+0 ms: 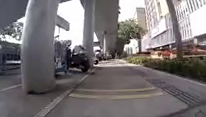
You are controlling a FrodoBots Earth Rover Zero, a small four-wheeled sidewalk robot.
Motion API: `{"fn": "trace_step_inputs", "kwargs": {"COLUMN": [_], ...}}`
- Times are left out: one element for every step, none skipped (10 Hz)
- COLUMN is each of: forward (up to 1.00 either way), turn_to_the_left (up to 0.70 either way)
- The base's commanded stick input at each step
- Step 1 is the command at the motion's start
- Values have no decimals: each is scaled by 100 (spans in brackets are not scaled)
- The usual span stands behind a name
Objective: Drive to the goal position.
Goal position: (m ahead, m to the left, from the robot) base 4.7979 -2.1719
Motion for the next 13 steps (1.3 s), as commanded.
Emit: {"fn": "trace_step_inputs", "kwargs": {"forward": [45, 45, 45, 45, 45, 45, 45, 45, 45, 45, 45, 45, 45], "turn_to_the_left": [0, 0, 0, 0, 0, 0, 0, 0, 0, 0, 0, 0, 0]}}
